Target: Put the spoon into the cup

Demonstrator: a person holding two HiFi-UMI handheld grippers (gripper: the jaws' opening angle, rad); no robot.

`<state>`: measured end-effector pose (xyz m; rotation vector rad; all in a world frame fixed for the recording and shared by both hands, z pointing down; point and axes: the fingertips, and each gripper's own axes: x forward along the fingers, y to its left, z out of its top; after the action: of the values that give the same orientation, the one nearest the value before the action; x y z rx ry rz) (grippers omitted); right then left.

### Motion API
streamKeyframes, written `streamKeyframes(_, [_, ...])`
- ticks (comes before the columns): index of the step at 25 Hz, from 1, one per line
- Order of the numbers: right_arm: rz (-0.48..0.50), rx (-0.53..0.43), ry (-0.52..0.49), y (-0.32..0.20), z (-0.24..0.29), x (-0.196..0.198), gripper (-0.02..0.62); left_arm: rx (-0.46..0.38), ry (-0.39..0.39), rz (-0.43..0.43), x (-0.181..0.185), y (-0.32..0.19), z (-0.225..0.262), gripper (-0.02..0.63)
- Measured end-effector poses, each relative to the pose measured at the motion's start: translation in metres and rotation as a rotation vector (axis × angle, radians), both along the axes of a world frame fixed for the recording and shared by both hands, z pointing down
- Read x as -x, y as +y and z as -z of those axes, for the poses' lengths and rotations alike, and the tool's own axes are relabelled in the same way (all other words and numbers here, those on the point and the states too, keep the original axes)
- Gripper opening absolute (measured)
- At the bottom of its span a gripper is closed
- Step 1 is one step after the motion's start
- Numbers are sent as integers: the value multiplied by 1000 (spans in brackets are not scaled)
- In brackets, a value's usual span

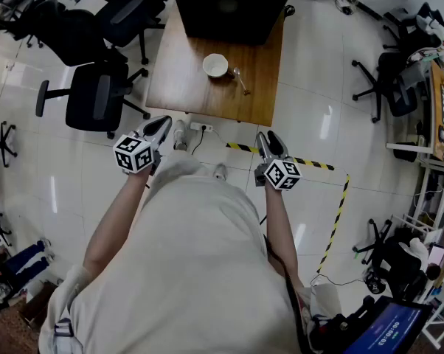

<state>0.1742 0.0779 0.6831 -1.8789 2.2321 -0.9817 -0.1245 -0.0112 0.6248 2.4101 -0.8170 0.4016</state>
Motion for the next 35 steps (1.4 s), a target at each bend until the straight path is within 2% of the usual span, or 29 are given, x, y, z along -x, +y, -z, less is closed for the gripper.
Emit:
streamKeyframes(8, [-71, 65, 8, -59, 6, 24, 176, 17, -3, -164, -4, -71, 2, 0])
streamKeyframes(12, [-102, 109, 57, -82, 3, 39, 176, 29, 12, -251, -5, -104, 0, 0])
streamKeyframes(21, [-158, 262, 122, -103, -19, 64, 176, 109, 62, -461, -6, -113, -13, 0])
streamKeyframes(26, [-125, 363, 202, -105, -35, 70, 176, 122, 85, -481, 6, -127, -17, 0])
streamKeyframes(31, [-61, 438, 304, -117, -54, 59, 176, 129, 87, -447, 15, -145, -25, 0])
streamKeyframes(35, [-16, 473, 344, -129, -77, 45, 176, 119, 73, -413, 12, -156, -31, 0])
